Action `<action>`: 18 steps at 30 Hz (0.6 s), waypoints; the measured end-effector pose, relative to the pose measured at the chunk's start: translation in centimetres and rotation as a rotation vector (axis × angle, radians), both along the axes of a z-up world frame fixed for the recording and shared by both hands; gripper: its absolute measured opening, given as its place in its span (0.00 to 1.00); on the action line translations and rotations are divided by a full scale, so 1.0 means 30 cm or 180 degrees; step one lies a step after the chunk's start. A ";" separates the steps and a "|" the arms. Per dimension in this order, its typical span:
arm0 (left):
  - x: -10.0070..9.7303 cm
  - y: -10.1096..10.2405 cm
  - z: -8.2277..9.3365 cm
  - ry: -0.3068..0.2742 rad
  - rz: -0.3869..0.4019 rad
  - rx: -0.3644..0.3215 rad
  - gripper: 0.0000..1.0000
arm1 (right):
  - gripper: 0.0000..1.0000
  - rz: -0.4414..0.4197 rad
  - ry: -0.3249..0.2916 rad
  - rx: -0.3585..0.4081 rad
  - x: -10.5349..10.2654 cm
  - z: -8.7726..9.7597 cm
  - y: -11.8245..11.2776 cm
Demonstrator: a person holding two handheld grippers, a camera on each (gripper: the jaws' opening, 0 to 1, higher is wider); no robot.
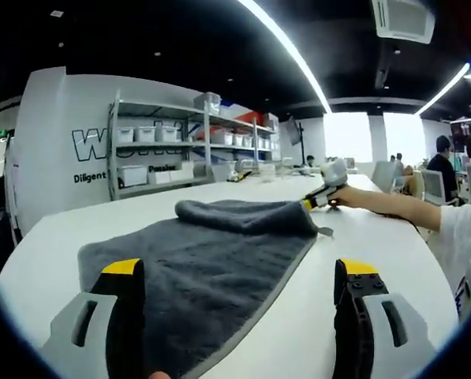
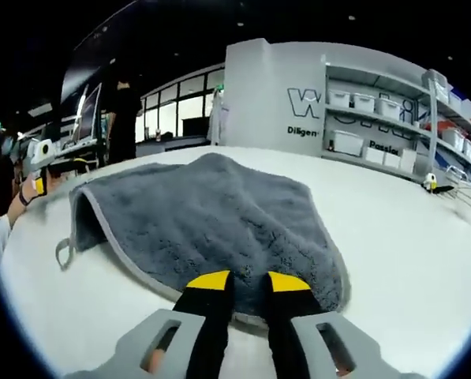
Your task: Open the folded towel by lifting each exposed corner and separating the folded layers until the towel lies flat within the target outline without major curled edges
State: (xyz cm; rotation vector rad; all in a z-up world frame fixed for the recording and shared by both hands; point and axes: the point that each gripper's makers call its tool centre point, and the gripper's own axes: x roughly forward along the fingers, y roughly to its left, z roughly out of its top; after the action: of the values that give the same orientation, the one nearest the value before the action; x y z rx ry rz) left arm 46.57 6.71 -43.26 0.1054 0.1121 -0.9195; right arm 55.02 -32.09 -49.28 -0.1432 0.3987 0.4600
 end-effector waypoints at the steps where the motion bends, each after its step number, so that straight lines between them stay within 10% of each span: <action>1: 0.001 0.001 -0.003 0.0006 0.0009 0.0008 0.99 | 0.05 -0.0014 0.0020 -0.0069 -0.009 -0.001 -0.005; 9: 0.007 0.012 -0.008 0.0012 0.0065 0.0008 0.99 | 0.02 -0.0351 0.0170 -0.0570 -0.055 -0.005 -0.100; 18: 0.014 0.028 0.003 -0.0024 0.0108 0.0003 0.99 | 0.02 -0.0722 0.0475 -0.0587 -0.121 -0.006 -0.262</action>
State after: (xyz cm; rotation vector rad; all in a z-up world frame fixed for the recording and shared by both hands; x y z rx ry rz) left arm 46.99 7.54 -43.16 0.1076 0.1070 -0.8850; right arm 51.39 -39.94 -49.46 -0.2404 0.5972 0.2101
